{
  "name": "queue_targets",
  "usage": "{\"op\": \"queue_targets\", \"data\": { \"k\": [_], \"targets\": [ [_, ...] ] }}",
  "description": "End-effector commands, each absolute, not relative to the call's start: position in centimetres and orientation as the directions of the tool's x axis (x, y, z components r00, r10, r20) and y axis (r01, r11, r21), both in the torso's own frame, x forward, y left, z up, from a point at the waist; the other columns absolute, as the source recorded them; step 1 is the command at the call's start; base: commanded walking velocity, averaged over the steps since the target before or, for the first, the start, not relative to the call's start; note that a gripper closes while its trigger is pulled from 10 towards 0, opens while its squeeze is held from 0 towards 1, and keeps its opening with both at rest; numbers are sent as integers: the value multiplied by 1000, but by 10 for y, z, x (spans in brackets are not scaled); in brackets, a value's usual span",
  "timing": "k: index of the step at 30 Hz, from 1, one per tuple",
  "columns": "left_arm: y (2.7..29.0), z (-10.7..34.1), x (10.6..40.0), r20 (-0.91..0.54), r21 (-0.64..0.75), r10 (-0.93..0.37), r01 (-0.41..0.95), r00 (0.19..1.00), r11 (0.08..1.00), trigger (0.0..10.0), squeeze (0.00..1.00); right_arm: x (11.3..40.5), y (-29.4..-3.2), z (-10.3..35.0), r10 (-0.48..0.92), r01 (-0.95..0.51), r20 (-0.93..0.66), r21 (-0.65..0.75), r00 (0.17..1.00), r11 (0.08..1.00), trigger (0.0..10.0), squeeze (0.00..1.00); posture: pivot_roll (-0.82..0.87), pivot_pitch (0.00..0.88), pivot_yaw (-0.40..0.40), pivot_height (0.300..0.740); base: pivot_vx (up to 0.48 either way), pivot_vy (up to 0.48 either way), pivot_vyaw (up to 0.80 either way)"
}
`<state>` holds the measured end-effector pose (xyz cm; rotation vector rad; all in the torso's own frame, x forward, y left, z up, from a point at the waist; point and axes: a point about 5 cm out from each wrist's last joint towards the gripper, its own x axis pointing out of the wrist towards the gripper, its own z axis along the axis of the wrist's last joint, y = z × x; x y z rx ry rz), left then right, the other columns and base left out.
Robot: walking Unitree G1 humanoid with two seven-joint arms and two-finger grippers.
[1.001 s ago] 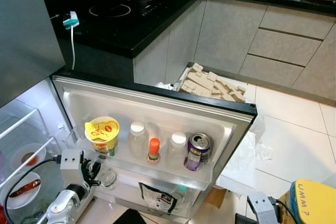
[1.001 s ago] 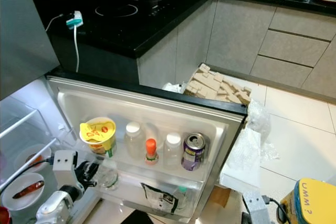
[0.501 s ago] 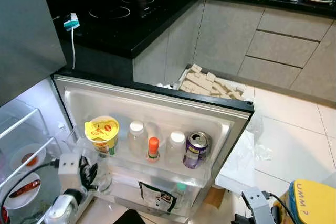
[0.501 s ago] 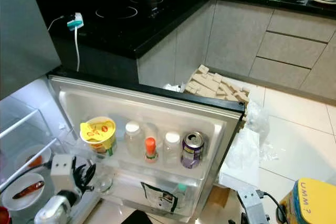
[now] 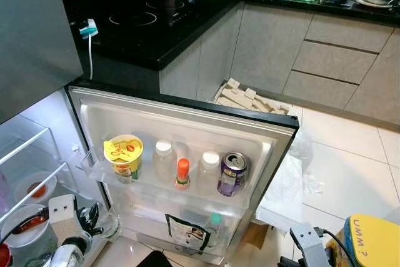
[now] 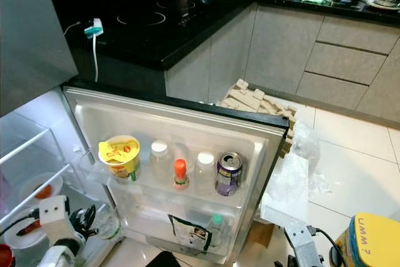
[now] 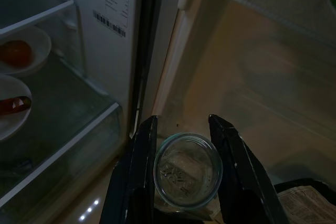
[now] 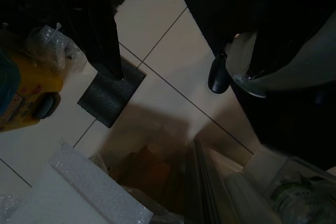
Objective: Restocking fridge
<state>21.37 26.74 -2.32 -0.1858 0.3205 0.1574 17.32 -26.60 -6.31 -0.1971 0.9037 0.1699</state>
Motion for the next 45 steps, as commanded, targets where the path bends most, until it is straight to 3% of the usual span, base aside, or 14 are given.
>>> {"op": "queue_targets", "data": {
  "k": [1,12,20,24,25,28,36,45],
  "targets": [
    [266,-25,213,-338,-150,120,-179,934,972,10000,0,172,-268,-63,54,-227,-795,-106,604,968,10000,0,7,0,-44,641,0,0,0],
    [264,-25,214,-337,-153,109,-169,935,974,10000,0,186,-265,-54,109,-252,-734,-86,670,964,10000,0,6,0,-43,611,0,0,0],
    [263,-22,218,-321,-146,98,-152,942,978,10000,0,199,-261,-36,359,-363,-617,125,700,924,10000,0,6,0,-42,611,0,0,0],
    [264,-20,219,-314,-144,95,-147,945,979,10000,0,200,-261,-32,441,-411,-587,194,679,891,10000,0,5,0,-41,611,0,0,0],
    [266,-17,222,-297,-142,99,-147,950,979,10000,0,196,-257,-29,552,-507,-566,254,613,824,10000,0,5,0,-42,611,0,0,0],
    [268,-11,227,-266,-137,98,-138,959,981,10000,0,193,-253,-25,654,-604,-544,303,526,737,10000,0,5,0,-42,611,0,0,0],
    [274,6,241,-171,-131,81,-104,982,986,10000,0,198,-249,-13,744,-704,-486,313,458,638,10000,0,5,0,-40,611,0,0,0],
    [280,25,249,-58,-141,16,-24,998,990,10000,0,201,-247,-9,766,-723,-470,321,439,612,10000,0,5,0,-40,611,0,0,0]
  ]
}}
